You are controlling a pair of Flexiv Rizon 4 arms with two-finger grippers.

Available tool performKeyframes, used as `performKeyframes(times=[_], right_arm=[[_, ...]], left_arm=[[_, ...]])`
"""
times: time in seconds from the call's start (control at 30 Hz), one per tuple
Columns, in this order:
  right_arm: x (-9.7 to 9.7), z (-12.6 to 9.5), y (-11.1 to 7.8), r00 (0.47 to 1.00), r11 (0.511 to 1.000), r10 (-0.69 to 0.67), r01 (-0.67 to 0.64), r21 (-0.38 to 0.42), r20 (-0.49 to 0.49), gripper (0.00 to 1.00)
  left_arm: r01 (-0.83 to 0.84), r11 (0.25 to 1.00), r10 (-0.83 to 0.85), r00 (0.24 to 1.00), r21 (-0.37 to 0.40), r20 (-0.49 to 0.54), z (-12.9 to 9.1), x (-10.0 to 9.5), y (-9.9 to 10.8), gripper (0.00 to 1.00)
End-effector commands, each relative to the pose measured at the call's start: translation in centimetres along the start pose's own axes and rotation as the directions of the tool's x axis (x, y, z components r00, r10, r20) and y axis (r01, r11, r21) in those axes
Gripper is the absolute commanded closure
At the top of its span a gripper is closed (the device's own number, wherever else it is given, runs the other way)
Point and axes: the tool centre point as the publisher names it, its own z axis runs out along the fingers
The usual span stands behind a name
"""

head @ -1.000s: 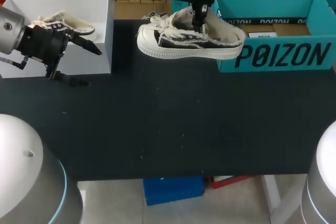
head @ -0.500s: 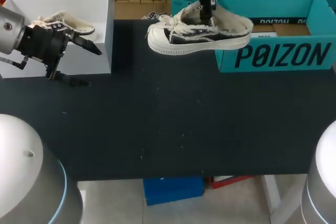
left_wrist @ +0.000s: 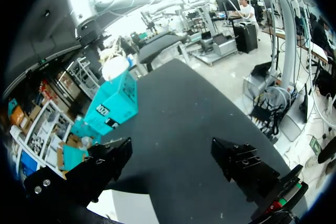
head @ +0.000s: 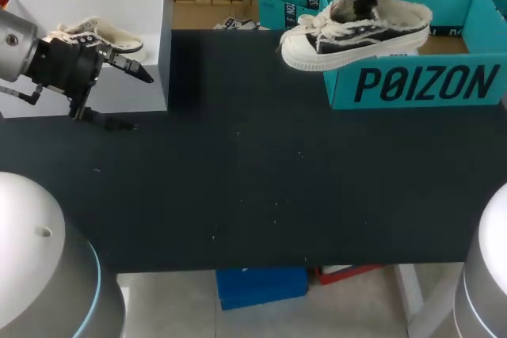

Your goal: Take the shoe out of the shoebox, open the shoe tongue, remove and reinsert the insole, then place the shoe into the shoebox

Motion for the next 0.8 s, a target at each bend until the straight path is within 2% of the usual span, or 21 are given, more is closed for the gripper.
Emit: performKeyframes(times=[0.03, 0.8], right_arm=[[-1.01, 0.55, -2.40, 1.000, 1.000, -0.002, 0.002, -0.029, 0.012, 1.00], [-1.43, 0.52, -2.74, 1.000, 1.000, -0.002, 0.002, -0.014, 0.027, 1.00]], left_arm=[[-0.002, 1.000, 0.002, 1.000, -0.003, 0.003, 0.09, 0.12, -0.01, 0.00], [-0.002, 1.000, 0.002, 1.000, -0.003, 0.003, 0.09, 0.12, -0.01, 0.00]])
